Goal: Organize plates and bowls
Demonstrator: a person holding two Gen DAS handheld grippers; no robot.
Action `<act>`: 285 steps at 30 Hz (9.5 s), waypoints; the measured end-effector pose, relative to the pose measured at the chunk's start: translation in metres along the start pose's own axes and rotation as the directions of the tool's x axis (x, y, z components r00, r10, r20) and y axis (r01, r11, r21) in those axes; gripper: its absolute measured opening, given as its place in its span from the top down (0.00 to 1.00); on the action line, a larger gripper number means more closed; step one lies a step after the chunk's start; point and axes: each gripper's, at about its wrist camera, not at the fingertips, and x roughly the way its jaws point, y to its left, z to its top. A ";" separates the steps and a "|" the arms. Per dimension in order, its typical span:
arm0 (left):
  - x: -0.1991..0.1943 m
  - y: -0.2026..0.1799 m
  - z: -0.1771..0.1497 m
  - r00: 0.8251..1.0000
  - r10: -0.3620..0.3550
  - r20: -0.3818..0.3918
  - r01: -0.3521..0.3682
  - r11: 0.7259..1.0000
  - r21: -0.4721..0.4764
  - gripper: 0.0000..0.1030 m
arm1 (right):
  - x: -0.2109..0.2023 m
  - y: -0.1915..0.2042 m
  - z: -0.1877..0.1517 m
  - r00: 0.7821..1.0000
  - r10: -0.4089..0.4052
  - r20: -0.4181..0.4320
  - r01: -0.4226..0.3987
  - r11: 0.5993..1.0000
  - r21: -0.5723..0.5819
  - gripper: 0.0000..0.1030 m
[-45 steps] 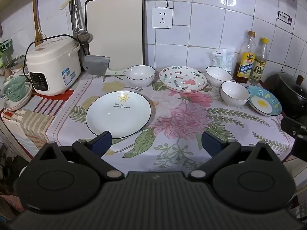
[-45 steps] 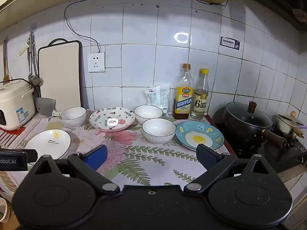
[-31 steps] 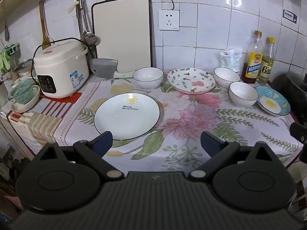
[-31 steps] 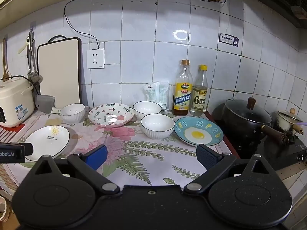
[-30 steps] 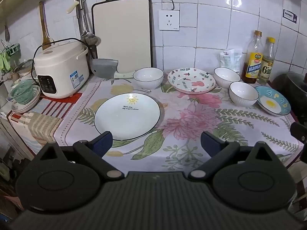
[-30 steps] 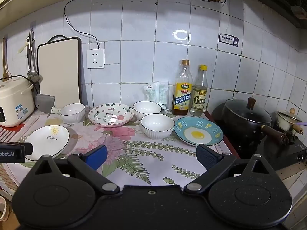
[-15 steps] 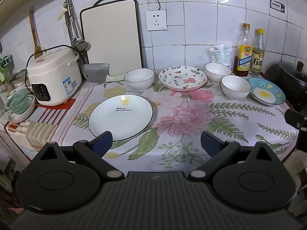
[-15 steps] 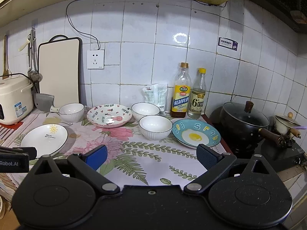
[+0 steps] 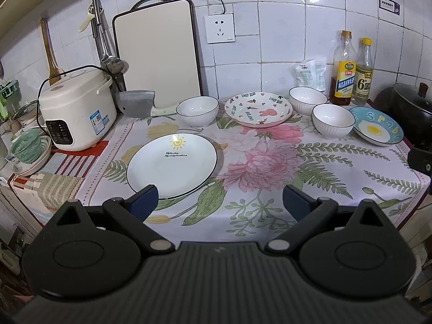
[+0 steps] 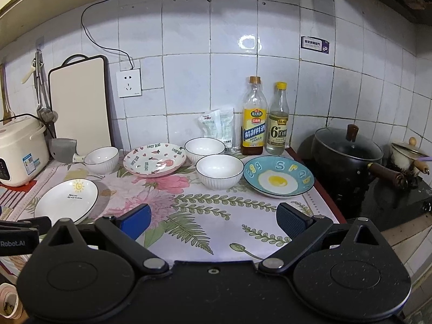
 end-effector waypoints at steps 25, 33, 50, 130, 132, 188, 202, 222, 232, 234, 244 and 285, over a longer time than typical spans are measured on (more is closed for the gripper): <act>-0.002 0.001 0.002 1.000 -0.029 -0.013 0.029 1.000 -0.004 0.02 | 0.001 0.004 -0.003 1.000 -0.013 0.001 0.013 0.999 -0.042 0.02; -0.010 0.008 0.015 0.998 -0.052 -0.045 0.053 0.998 0.028 0.02 | 0.003 0.007 0.001 1.000 -0.003 0.000 0.003 0.998 -0.056 0.02; 0.084 0.124 0.033 0.985 -0.081 -0.152 0.058 0.987 -0.151 0.05 | 0.070 0.088 0.003 0.947 0.319 0.044 -0.301 0.925 -0.229 0.02; 0.231 0.056 0.035 0.885 -0.391 -0.254 0.346 0.916 -0.203 0.69 | 0.220 0.041 0.000 0.886 0.409 -0.217 -0.401 0.912 0.083 0.77; 0.235 0.049 0.036 0.880 -0.392 -0.268 0.348 0.916 -0.199 0.69 | 0.222 0.033 -0.003 0.888 0.406 -0.216 -0.394 0.914 0.098 0.77; 0.124 -0.086 0.081 0.887 -0.184 -0.423 0.262 0.956 0.134 0.40 | 0.122 -0.059 0.026 0.893 0.409 -0.190 -0.419 0.908 -0.012 0.62; 0.074 -0.138 0.097 0.899 -0.246 -0.362 0.332 0.922 0.198 0.33 | 0.067 -0.122 0.040 0.940 0.328 -0.097 -0.333 0.942 -0.033 0.48; 0.130 -0.226 0.094 0.873 -0.313 -0.373 0.390 0.909 0.150 0.24 | 0.117 -0.202 0.010 0.968 0.250 0.008 -0.250 0.964 0.089 0.29; 0.170 -0.252 0.085 0.920 -0.332 -0.209 0.343 0.939 0.017 0.24 | 0.189 -0.240 -0.004 0.982 0.183 0.045 -0.189 0.957 0.219 0.29; 0.182 -0.256 0.082 0.920 -0.337 -0.201 0.338 0.941 -0.029 0.24 | 0.205 -0.244 -0.007 0.982 0.189 0.029 -0.191 0.952 0.238 0.29; 0.229 -0.287 0.072 0.927 -0.358 -0.109 0.343 0.929 -0.137 0.24 | 0.268 -0.263 -0.029 0.979 0.194 -0.061 -0.156 0.909 0.387 0.29; 0.283 -0.297 0.084 0.838 -0.483 -0.254 0.445 0.875 -0.192 0.82 | 0.301 -0.257 -0.007 0.989 0.050 -0.139 -0.004 0.950 0.313 0.78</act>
